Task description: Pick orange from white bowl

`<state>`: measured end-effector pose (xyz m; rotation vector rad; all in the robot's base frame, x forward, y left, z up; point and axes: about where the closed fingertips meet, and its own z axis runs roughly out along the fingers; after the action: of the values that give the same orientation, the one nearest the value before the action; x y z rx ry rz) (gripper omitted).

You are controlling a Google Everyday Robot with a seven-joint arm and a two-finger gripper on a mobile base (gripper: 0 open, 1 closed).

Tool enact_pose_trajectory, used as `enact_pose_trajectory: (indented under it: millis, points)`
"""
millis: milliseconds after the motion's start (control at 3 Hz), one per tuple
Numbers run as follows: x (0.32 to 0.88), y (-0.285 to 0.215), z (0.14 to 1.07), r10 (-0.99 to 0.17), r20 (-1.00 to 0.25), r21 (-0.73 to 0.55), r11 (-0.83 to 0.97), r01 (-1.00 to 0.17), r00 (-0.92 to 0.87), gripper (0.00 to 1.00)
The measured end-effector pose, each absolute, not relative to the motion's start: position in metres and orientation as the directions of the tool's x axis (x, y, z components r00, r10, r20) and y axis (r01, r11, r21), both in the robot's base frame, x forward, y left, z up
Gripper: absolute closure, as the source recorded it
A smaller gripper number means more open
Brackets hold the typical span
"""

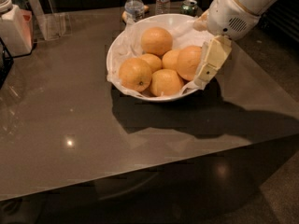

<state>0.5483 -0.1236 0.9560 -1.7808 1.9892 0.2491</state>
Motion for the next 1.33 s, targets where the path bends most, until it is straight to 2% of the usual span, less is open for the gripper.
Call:
enact_pose_trajectory:
  millis: [333,667,1000,1333]
  points:
    - [0.555,-0.125,0.938,-0.881,-0.462,-0.12,0.174,-0.977,-0.1,0.0]
    - [0.561,-0.13,0.923,-0.871,-0.47,-0.089,0.21,-0.974,-0.145,0.2]
    - [0.561,-0.13,0.924,-0.872,-0.468,-0.092,0.21,-0.973,-0.144,0.16]
    - [0.555,-0.13,0.941,-0.884,-0.45,-0.134,0.208,-0.969,-0.128,0.0]
